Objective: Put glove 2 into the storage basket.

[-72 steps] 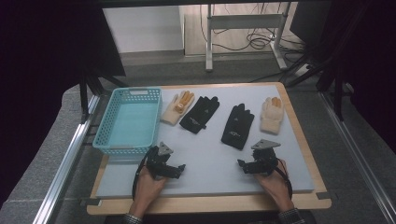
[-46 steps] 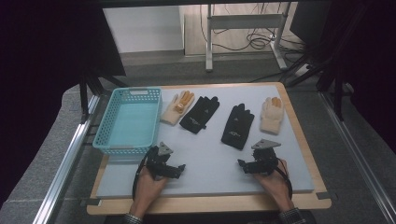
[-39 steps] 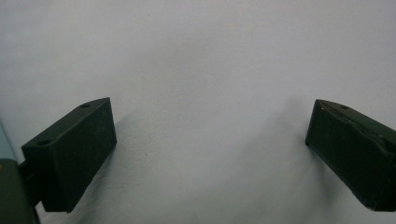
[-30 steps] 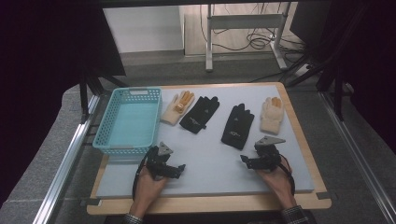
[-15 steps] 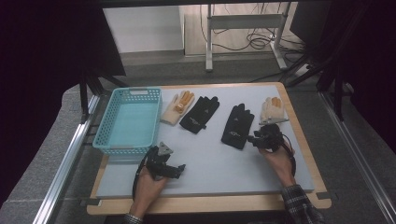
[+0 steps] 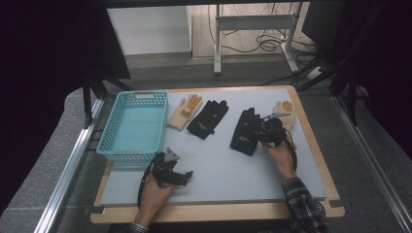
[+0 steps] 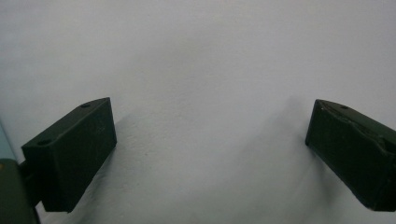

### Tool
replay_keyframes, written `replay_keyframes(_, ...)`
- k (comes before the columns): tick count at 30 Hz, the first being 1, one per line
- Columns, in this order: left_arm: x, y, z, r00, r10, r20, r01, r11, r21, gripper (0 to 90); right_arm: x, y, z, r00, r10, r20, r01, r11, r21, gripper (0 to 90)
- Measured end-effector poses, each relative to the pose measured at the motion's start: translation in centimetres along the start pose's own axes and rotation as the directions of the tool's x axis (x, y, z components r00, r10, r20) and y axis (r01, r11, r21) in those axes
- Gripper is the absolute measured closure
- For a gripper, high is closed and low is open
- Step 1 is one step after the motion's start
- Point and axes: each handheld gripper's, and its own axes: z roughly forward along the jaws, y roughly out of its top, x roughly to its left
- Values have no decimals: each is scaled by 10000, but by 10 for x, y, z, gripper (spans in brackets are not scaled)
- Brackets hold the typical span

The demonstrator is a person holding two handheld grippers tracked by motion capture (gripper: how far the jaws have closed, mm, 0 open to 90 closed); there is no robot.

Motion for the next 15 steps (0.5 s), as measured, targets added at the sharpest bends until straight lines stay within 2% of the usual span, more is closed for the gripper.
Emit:
replay_keyframes(4,0,0,0,10000,2,0,-2,10000,-1,23,2,-3,7,9999,76,71,-77,9998,197,488)
replay_keyframes(11,0,0,0,10000,2,-3,-2,10000,-2,23,7,-5,4,10000,7,-1,-7,10000,95,787)
replay_keyframes(15,0,0,0,10000,0,0,0,10000,0,23,3,-6,2,9991,318,-267,-317,9995,38,838)
